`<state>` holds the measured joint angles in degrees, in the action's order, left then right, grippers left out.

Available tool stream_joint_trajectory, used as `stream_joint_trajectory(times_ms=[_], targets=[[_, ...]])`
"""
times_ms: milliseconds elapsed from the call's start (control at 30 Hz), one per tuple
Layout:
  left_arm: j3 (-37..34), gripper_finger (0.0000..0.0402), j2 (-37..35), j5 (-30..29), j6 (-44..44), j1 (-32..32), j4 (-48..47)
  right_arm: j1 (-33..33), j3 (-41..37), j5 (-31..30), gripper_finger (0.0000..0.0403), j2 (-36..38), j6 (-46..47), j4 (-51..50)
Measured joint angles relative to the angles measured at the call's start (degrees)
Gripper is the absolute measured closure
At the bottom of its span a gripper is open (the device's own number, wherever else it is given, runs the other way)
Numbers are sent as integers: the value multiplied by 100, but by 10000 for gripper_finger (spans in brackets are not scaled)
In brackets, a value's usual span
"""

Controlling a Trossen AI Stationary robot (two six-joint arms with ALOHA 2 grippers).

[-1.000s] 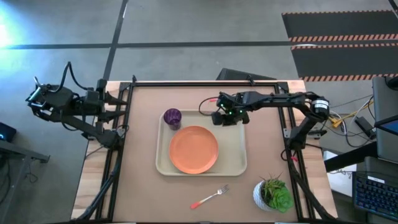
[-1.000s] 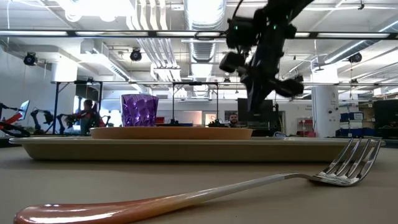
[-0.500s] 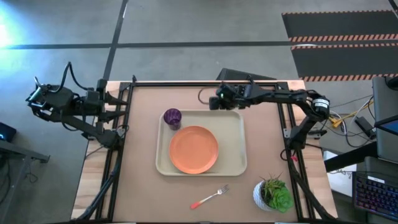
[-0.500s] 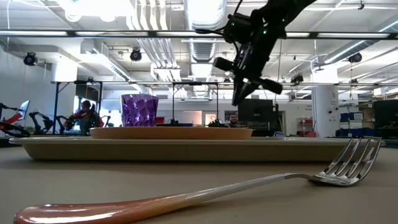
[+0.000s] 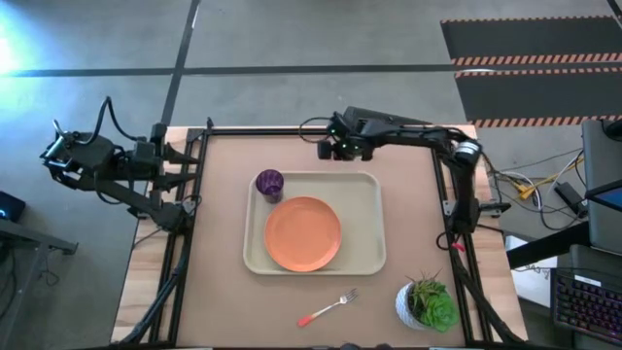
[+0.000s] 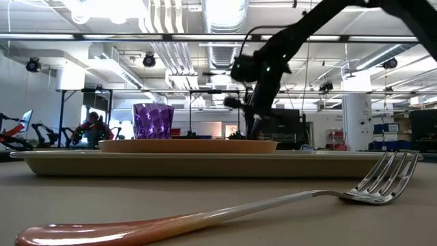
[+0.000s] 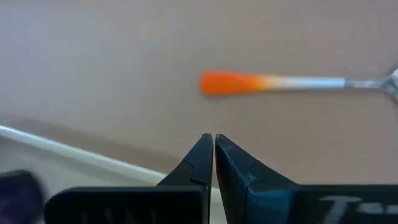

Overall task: Pick and place plate/cup/fork/spoon on tray
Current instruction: Put the orange spoon on the beige tray

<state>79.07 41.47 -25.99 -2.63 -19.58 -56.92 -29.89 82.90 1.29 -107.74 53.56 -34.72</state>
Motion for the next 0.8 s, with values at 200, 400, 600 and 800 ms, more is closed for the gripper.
stream_joint_trajectory(times_ms=[200,400,600,800], targets=[[0,282,-2,1,2,0,-1,-13,457,73,394,-620,-522,-498],[0,282,-4,1,2,-1,-1,-13,1155,21,371,-621,-1198,-1101],[0,282,-4,-1,2,-1,-1,-53,1982,-447,324,-501,-1454,-2769],[0,282,-4,-1,4,-1,-3,-52,2032,-561,316,-509,-1269,-3571]])
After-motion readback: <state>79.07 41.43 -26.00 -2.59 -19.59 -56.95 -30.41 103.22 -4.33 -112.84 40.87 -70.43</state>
